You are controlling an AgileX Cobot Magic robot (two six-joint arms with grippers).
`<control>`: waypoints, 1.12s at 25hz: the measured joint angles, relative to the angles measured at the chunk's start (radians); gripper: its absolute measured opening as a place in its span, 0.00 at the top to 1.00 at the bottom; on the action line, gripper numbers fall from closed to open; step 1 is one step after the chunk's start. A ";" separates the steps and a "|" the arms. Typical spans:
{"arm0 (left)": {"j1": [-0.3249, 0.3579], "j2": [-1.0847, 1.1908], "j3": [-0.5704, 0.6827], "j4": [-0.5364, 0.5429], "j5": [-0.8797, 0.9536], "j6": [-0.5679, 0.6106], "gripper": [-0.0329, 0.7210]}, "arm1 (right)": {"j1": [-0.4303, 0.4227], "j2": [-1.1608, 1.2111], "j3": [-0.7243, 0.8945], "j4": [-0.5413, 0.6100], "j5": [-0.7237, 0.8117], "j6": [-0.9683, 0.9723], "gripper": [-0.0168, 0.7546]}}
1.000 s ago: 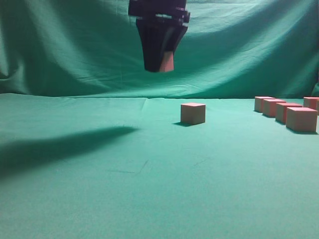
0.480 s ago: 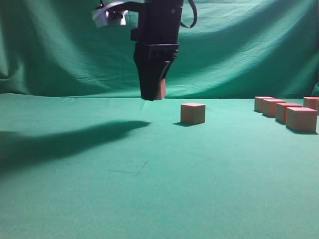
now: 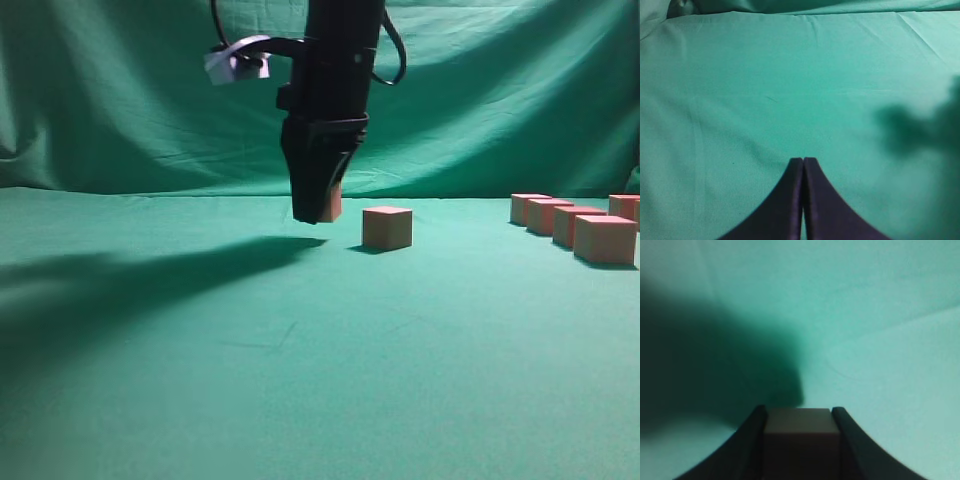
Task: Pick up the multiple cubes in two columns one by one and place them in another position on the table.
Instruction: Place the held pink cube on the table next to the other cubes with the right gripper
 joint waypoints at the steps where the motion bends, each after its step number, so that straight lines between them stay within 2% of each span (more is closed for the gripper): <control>1: 0.000 0.000 0.000 0.000 0.000 0.000 0.96 | -0.009 0.002 0.000 0.008 -0.002 -0.005 0.62; 7: 0.000 0.000 0.000 0.000 0.000 0.000 0.96 | -0.028 0.011 0.000 0.042 -0.004 -0.024 0.62; 28: 0.000 0.000 0.000 0.000 0.000 0.000 0.96 | -0.039 0.033 -0.002 0.049 -0.001 -0.065 0.62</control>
